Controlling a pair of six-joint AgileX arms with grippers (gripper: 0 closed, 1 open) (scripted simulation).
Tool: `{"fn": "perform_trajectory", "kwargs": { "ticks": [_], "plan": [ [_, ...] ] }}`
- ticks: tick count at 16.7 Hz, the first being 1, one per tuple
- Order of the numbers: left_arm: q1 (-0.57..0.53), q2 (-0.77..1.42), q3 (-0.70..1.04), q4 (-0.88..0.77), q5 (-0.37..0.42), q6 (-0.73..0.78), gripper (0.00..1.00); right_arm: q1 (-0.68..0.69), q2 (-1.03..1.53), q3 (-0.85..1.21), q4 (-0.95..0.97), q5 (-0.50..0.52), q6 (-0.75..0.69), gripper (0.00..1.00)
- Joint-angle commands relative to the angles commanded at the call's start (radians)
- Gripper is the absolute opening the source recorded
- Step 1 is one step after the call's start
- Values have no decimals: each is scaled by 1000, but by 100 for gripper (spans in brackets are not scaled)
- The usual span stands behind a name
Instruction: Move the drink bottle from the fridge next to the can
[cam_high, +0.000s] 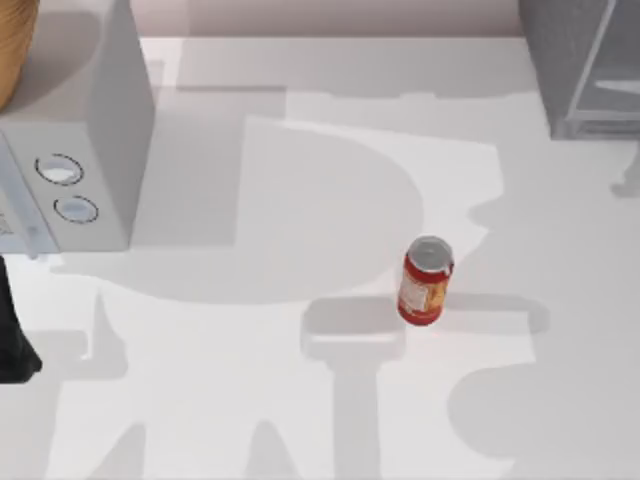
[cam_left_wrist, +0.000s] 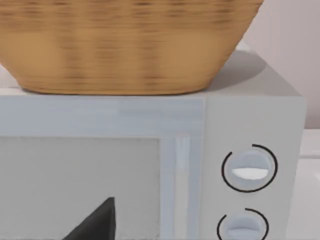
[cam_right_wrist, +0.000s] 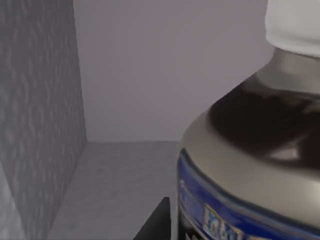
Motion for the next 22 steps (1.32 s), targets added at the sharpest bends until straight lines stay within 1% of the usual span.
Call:
{"fn": "perform_trajectory", "kwargs": {
  "ticks": [4, 7, 8, 10, 14, 16, 19, 22],
  "plan": [
    [0, 0, 0, 0, 0, 0, 100, 8, 7, 1, -1, 3, 2, 0],
    [0, 0, 0, 0, 0, 0, 100, 72, 35, -54, 57, 57, -1, 0],
    [0, 0, 0, 0, 0, 0, 100, 113, 46, -85, 94, 91, -2, 0],
    [0, 0, 0, 0, 0, 0, 100, 217, 58, -144, 181, 190, -4, 0],
    [0, 0, 0, 0, 0, 0, 100, 458, 77, -260, 336, 481, -8, 0],
    [0, 0, 0, 0, 0, 0, 100, 580, 87, -337, 412, 599, -10, 0],
    [0, 0, 0, 0, 0, 0, 100, 697, 87, -431, 509, 702, -15, 0],
    [0, 0, 0, 0, 0, 0, 100, 725, 82, -454, 533, 722, -17, 0]
  ]
}}
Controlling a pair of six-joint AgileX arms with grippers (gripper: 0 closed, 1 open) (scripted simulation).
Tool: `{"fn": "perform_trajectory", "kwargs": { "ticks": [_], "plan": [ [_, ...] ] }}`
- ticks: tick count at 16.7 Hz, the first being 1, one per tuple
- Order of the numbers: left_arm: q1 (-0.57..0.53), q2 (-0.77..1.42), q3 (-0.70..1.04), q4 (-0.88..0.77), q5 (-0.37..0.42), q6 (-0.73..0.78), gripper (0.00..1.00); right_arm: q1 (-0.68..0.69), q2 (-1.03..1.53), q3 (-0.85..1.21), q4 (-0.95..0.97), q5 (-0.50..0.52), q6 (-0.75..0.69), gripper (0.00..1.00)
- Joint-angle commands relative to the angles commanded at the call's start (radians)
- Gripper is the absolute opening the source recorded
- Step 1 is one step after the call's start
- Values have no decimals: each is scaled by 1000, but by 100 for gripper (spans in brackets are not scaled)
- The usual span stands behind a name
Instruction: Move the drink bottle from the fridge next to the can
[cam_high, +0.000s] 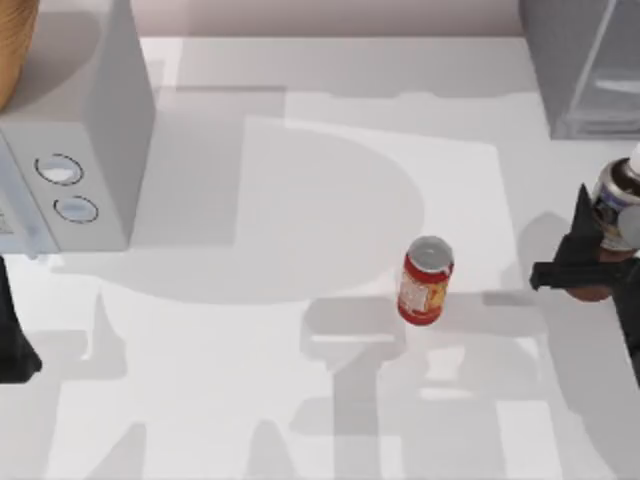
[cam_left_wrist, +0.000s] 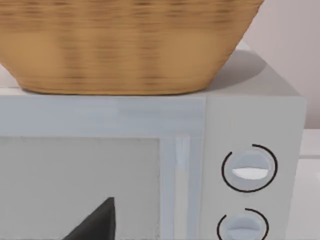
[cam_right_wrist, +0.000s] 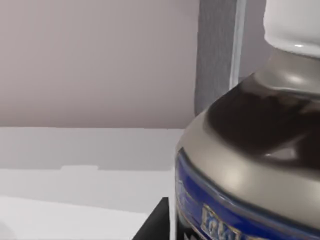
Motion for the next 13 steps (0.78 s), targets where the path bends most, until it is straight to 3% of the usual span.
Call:
{"fn": "perform_trajectory", "kwargs": {
  "ticks": [9, 13],
  "plan": [
    [0, 0, 0, 0, 0, 0, 100, 0, 0, 0, 0, 0, 0, 0],
    [0, 0, 0, 0, 0, 0, 100, 0, 0, 0, 0, 0, 0, 30]
  ]
}}
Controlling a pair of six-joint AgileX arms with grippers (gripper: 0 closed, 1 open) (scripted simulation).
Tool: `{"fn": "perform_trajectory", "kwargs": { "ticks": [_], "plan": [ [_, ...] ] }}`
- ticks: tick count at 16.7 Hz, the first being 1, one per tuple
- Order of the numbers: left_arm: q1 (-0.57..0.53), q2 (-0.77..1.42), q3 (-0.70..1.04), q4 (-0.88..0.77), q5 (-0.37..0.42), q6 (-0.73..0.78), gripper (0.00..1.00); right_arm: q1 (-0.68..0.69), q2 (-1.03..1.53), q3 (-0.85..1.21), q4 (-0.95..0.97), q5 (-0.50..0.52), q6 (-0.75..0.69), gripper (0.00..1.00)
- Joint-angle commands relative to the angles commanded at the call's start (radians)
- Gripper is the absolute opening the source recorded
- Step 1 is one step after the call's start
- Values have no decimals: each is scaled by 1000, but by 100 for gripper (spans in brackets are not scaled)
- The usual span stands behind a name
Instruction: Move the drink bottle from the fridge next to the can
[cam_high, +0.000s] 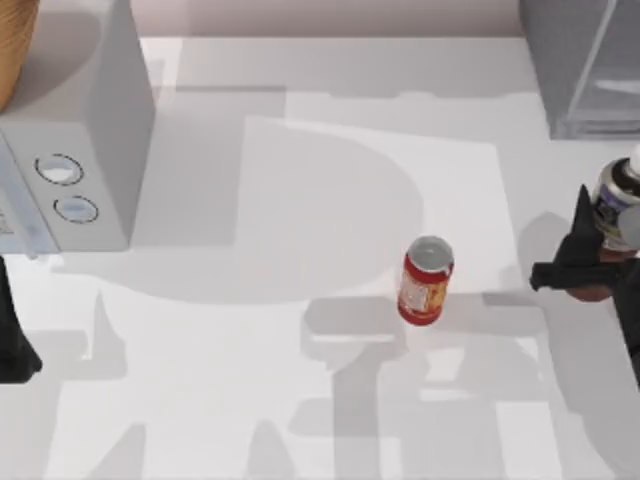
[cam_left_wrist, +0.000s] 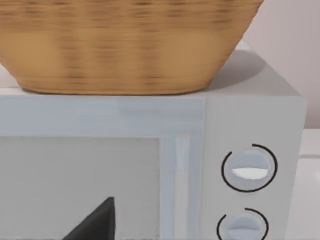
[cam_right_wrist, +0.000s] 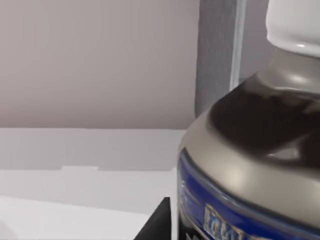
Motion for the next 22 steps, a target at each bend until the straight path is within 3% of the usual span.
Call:
{"fn": "perform_trajectory", "kwargs": {
  "ticks": [9, 22],
  "plan": [
    [0, 0, 0, 0, 0, 0, 100, 0, 0, 0, 0, 0, 0, 98],
    [0, 0, 0, 0, 0, 0, 100, 36, -29, -46, 17, 36, 0, 100]
  ]
}}
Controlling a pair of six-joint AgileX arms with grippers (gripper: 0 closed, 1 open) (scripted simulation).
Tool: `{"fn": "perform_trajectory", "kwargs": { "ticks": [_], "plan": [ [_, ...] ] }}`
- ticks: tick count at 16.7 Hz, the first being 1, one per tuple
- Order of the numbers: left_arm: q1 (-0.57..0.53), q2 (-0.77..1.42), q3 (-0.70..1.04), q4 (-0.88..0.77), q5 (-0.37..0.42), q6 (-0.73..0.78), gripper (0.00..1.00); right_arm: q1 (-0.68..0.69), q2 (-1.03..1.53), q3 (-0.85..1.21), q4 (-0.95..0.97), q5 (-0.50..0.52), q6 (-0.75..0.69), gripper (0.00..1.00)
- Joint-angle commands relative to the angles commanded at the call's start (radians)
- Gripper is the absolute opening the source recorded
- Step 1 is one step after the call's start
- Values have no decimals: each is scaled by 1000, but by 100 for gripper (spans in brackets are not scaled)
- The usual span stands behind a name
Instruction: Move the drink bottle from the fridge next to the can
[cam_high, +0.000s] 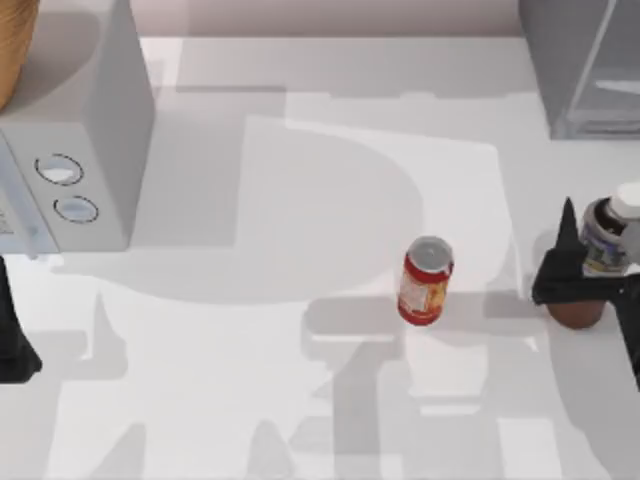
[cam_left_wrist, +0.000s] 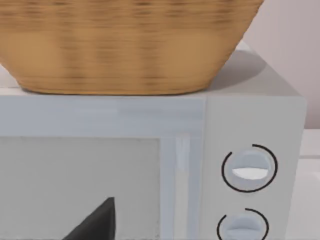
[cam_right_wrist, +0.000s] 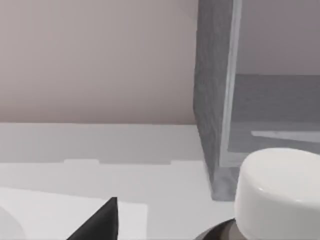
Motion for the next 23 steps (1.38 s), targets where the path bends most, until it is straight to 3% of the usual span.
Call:
{"fn": "perform_trajectory", "kwargs": {
  "ticks": [8, 12, 16, 23],
  "plan": [
    [0, 0, 0, 0, 0, 0, 100, 38, -31, -53, 17, 39, 0, 100],
    [0, 0, 0, 0, 0, 0, 100, -10, -136, -61, -54, -33, 0, 100],
    [0, 0, 0, 0, 0, 0, 100, -96, -391, -94, -288, -170, 4, 100],
    [0, 0, 0, 0, 0, 0, 100, -285, -1004, -168, -913, -403, 12, 100]
  ]
}}
